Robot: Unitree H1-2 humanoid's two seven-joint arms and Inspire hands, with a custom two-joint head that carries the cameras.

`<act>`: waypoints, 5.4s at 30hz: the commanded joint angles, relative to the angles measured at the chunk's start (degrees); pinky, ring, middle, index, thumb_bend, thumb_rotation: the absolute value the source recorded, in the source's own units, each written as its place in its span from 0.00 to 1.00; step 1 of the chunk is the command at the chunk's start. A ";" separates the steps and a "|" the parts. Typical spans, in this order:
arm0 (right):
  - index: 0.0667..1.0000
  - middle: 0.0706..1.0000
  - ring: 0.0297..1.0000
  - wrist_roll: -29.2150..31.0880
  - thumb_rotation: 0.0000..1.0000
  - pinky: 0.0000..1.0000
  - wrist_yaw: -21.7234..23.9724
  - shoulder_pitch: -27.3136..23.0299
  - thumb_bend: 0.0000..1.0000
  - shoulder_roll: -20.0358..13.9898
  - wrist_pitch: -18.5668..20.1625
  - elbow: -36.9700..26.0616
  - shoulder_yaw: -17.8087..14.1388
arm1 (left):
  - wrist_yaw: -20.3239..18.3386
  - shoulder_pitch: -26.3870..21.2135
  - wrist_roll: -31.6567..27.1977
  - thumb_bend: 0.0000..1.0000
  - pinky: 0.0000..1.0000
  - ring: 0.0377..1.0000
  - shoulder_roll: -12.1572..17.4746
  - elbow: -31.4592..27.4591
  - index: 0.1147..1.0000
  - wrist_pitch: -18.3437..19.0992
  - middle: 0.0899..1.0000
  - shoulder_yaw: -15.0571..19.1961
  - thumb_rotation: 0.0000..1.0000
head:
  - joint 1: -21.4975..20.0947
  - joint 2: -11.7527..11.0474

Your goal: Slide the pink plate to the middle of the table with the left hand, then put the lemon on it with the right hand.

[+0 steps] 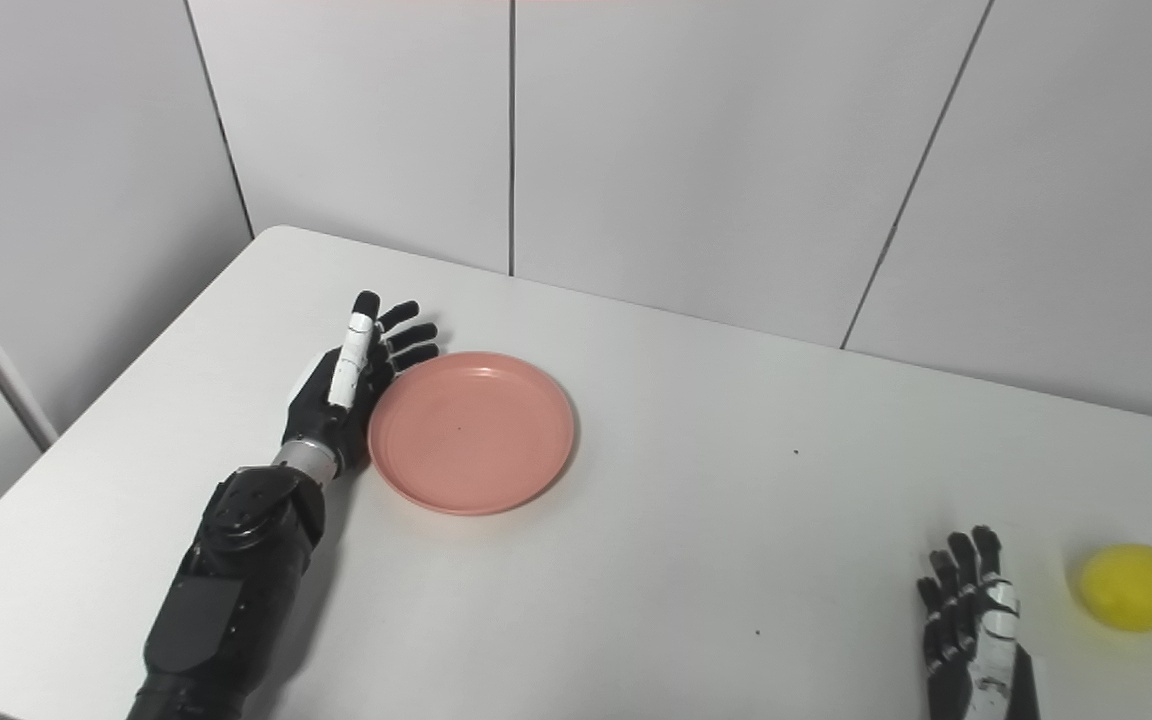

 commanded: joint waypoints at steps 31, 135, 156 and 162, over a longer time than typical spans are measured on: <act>1.00 0.95 0.95 -2.66 1.00 1.00 -1.35 1.55 0.63 4.27 -2.58 3.93 2.19 | -1.87 -0.36 0.57 0.94 0.78 0.77 0.19 -0.59 0.81 0.41 0.77 -0.35 0.90 | -9.81 2.02; 0.96 0.91 0.91 -5.32 0.90 1.00 -6.05 -0.32 0.70 8.89 -2.51 4.64 4.46 | -3.30 2.77 2.93 0.94 0.78 0.77 -8.60 0.46 0.81 1.82 0.77 -9.12 0.90 | -18.43 3.12; 0.96 0.91 0.91 -5.32 0.89 1.00 -6.09 -0.63 0.72 8.90 -3.35 5.25 4.75 | -1.47 3.68 6.04 0.95 0.83 0.81 -11.82 -0.83 0.84 1.07 0.80 -10.25 0.91 | -18.57 3.07; 0.96 0.91 0.91 -5.23 0.89 1.00 -6.22 -0.72 0.72 9.08 -3.39 5.33 4.80 | -1.48 3.79 6.26 0.94 0.82 0.80 -12.32 -1.17 0.84 1.72 0.79 -10.33 0.91 | -18.95 3.14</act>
